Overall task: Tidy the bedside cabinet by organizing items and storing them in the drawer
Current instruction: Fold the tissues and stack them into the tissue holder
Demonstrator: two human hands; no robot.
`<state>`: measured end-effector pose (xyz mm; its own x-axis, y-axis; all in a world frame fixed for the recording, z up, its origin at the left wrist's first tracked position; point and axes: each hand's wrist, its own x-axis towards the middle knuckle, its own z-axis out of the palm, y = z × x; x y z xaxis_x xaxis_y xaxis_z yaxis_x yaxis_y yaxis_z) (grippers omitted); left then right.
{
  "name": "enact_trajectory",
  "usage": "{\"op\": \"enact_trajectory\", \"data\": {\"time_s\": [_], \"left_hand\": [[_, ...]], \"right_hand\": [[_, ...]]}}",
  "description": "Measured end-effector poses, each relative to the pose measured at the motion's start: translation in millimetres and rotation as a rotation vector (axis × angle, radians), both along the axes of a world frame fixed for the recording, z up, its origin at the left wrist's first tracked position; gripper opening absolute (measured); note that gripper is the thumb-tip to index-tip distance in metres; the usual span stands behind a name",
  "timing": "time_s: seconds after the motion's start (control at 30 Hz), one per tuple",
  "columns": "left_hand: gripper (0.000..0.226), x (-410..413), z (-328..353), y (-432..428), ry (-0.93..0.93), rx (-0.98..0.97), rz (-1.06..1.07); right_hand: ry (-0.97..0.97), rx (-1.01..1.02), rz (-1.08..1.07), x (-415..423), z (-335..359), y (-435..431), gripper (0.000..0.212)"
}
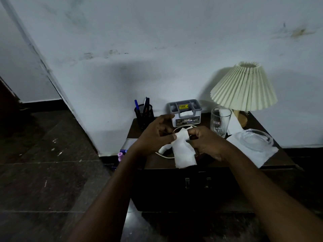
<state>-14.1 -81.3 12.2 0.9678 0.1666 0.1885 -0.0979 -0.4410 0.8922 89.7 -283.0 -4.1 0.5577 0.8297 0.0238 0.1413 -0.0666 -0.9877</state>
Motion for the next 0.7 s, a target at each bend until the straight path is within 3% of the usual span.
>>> {"op": "enact_trajectory", "data": {"time_s": [0.17,0.47,0.57,0.7], "left_hand": [[0.073,1.6,-3.5,4.6,0.025,-0.016,-0.045],[0.067,6.4,-10.0,2.1,-0.055,-0.063,0.013],[0.061,7.1,-10.6,1.4,-0.089,-0.095,0.042],[0.052,9.3,-12.5,0.4,-0.129,-0.114,0.126]], "right_hand": [[0.102,0.037,0.02,2.3,0.9,-1.4,0.033],[0.24,0.081,0.05,2.1,-1.0,-0.3,0.027],[0.295,0.076,-0.069,2.3,-0.6,4.0,0.019],[0.359,-0.058,-0.12,7.7,0.1,2.1,0.06]]}}
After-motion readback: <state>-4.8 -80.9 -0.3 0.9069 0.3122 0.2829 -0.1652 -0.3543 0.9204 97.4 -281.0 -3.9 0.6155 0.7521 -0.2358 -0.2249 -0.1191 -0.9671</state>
